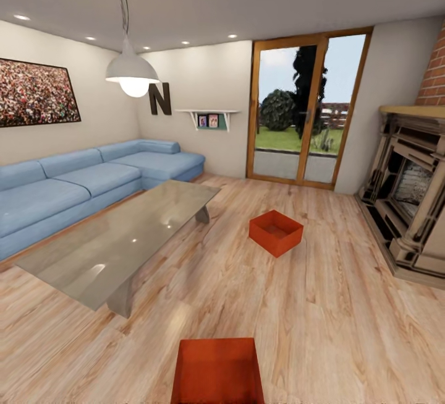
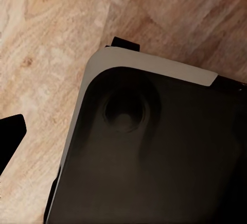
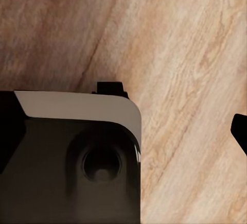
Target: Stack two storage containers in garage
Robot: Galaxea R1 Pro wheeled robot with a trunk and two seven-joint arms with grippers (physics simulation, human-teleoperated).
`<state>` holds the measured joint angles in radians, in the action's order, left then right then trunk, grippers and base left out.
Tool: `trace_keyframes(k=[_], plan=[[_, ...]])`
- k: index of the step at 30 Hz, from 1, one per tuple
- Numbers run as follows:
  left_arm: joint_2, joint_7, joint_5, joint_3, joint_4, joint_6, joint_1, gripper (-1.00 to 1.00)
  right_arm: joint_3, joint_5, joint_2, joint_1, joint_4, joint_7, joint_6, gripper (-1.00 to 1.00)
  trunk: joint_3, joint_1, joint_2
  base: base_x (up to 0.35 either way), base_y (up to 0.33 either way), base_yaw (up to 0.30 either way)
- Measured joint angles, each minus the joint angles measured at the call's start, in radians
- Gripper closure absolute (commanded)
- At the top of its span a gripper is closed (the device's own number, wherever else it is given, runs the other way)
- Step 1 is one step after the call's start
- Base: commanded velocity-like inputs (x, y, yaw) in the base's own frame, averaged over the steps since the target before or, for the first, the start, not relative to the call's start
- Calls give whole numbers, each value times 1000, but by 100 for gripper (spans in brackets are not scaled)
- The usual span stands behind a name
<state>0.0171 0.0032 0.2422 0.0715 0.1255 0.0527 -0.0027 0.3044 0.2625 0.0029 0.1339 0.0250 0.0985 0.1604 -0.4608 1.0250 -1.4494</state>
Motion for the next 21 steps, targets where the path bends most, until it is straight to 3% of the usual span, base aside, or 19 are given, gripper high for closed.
trace_keyframes(k=[21], plan=[[0, 0, 0, 0, 0, 1, 0, -100, 0, -14, 0, 0, 0, 0, 0, -100, -33, 0, 0, 0, 10, 76]])
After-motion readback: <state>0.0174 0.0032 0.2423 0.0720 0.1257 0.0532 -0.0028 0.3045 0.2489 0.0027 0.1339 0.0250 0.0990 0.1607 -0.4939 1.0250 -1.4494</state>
